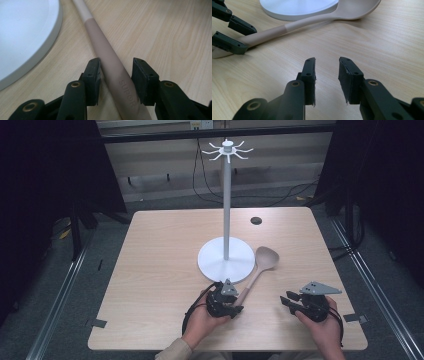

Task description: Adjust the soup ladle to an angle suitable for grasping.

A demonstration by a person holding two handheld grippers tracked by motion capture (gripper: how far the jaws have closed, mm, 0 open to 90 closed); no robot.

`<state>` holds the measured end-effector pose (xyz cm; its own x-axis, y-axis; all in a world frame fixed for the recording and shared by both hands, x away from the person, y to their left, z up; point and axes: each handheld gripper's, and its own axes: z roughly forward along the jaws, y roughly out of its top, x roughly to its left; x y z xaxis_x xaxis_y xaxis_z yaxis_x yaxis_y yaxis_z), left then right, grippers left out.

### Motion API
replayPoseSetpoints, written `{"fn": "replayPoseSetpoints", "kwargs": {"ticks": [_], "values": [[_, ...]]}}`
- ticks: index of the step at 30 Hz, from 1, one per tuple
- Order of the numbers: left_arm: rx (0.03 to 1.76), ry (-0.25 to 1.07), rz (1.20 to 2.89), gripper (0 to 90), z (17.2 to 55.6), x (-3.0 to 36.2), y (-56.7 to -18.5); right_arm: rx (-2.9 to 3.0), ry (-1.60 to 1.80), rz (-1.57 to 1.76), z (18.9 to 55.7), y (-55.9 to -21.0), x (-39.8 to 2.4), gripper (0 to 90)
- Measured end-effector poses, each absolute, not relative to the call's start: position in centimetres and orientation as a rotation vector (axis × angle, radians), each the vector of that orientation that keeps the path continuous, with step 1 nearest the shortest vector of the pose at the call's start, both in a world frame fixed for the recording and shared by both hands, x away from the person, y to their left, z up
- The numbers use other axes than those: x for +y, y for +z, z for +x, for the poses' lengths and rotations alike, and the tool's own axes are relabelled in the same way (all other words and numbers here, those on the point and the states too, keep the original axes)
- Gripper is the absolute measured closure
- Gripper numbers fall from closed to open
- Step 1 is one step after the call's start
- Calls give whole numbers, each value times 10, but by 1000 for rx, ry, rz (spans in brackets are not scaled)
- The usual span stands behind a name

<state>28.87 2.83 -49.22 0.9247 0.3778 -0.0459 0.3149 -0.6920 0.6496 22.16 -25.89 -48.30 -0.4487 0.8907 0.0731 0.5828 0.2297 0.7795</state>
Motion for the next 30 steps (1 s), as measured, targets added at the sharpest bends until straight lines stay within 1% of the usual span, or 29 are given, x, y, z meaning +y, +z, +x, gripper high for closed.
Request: {"fn": "replayPoseSetpoints", "kwargs": {"ticks": [1, 2, 4, 7, 9, 10, 13, 16, 24, 30], "values": [[521, 112, 2357, 604, 288, 30, -492, 2118, 1086, 1360, 222, -483, -259, 672], [485, 124, 2397, 614, 290, 33, -490, 2115, 1086, 1364, 222, -483, -259, 672], [505, 100, 2383, 631, 290, 37, -489, 2117, 1097, 1356, 222, -482, -260, 670], [486, 110, 2408, 665, 289, 47, -486, 2112, 1112, 1350, 223, -480, -260, 653], [494, 104, 2379, 674, 288, 50, -487, 2109, 1119, 1357, 224, -480, -259, 643], [482, 88, 2390, 676, 287, 56, -487, 2110, 1129, 1348, 226, -478, -258, 643], [483, 62, 2366, 679, 282, 61, -487, 2114, 1148, 1327, 229, -474, -254, 640], [456, 44, 2385, 679, 276, 65, -486, 2118, 1168, 1305, 232, -469, -249, 639], [367, 24, 2390, 679, 259, 64, -486, 2164, 1216, 1223, 243, -460, -223, 630], [304, 6, 2401, 680, 255, 59, -485, 2179, 1218, 1206, 246, -460, -216, 629]]}}
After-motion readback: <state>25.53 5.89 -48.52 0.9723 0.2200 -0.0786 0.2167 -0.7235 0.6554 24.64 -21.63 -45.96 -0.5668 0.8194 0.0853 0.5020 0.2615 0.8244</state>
